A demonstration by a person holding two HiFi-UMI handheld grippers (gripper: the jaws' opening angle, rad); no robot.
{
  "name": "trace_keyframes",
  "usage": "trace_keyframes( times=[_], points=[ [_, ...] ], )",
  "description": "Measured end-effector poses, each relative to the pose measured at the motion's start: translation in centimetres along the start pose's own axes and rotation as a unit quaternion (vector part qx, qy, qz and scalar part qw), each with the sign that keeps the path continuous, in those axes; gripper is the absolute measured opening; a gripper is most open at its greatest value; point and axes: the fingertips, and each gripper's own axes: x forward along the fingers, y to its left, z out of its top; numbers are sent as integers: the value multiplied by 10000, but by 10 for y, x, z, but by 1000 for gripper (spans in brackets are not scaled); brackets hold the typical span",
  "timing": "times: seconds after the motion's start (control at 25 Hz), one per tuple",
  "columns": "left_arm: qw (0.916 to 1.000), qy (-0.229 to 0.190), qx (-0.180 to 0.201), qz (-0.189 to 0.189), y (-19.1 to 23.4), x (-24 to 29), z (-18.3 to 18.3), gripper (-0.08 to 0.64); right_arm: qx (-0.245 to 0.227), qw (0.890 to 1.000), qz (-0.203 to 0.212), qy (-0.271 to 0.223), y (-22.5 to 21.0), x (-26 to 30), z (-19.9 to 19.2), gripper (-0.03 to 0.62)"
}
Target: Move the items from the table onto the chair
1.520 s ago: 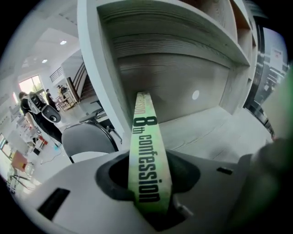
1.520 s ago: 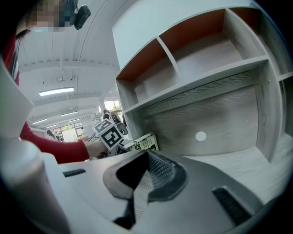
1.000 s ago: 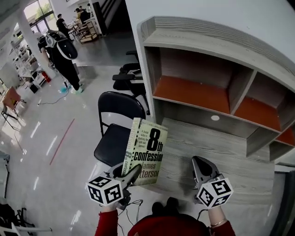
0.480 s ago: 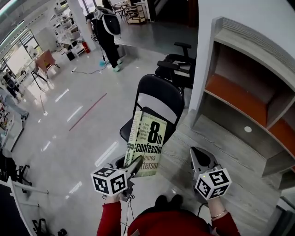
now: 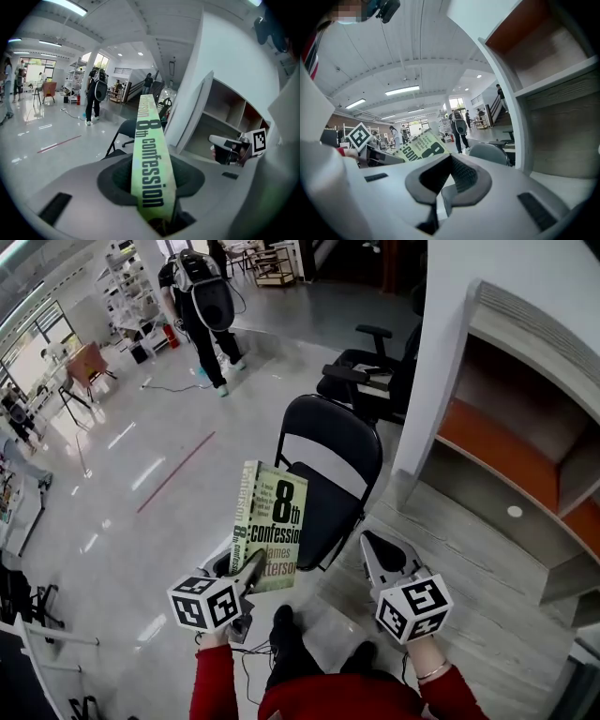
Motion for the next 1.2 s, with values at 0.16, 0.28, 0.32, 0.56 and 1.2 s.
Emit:
trace_keyframes(
  times=[0.16,0.28,0.32,0.56,1.2],
  points=[
    [9994,142,88,-302,41,35,11,169,167,9996,-238,-36,2,38,-9,6],
    [9961,296,260,-785,75,67,21,169,185,9973,-681,-220,5,77,-13,6],
    [9942,363,302,-970,87,77,25,169,212,9953,-906,-283,7,91,-13,6],
    [9786,951,757,-1659,138,120,46,169,464,9813,-1841,-311,30,159,-12,6],
    [9608,1665,2110,-672,181,261,-16,169,693,9607,-2685,91,11,215,-58,6]
  ],
)
